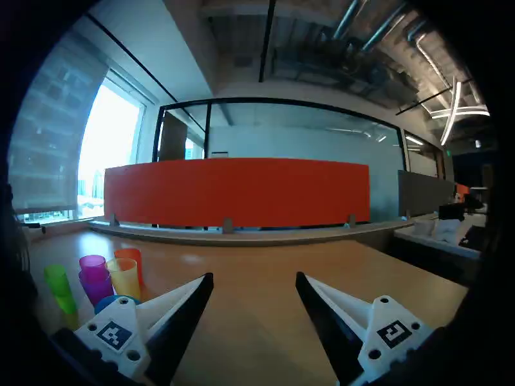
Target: Pour water
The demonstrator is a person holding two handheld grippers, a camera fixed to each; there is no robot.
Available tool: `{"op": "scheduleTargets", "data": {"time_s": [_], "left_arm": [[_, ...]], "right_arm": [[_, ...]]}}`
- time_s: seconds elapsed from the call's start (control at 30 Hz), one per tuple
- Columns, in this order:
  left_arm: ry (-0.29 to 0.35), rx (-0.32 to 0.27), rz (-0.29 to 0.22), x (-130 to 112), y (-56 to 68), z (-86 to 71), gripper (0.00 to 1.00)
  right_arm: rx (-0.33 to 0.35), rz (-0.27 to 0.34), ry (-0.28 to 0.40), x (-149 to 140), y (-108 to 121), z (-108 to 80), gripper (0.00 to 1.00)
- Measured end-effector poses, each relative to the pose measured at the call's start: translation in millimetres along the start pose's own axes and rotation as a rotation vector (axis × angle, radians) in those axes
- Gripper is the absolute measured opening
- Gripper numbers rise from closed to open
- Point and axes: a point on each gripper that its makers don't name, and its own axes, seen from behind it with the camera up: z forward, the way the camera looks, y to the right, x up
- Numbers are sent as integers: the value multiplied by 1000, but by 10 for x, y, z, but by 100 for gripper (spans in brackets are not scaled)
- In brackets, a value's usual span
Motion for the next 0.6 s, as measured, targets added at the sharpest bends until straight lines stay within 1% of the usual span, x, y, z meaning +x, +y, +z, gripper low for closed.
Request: {"op": "scheduleTargets", "data": {"time_s": [0.6], "left_arm": [[0, 0, 0, -2, 6, 6, 92]], "right_arm": [[0, -1, -1, 15, -5, -4, 99]]}}
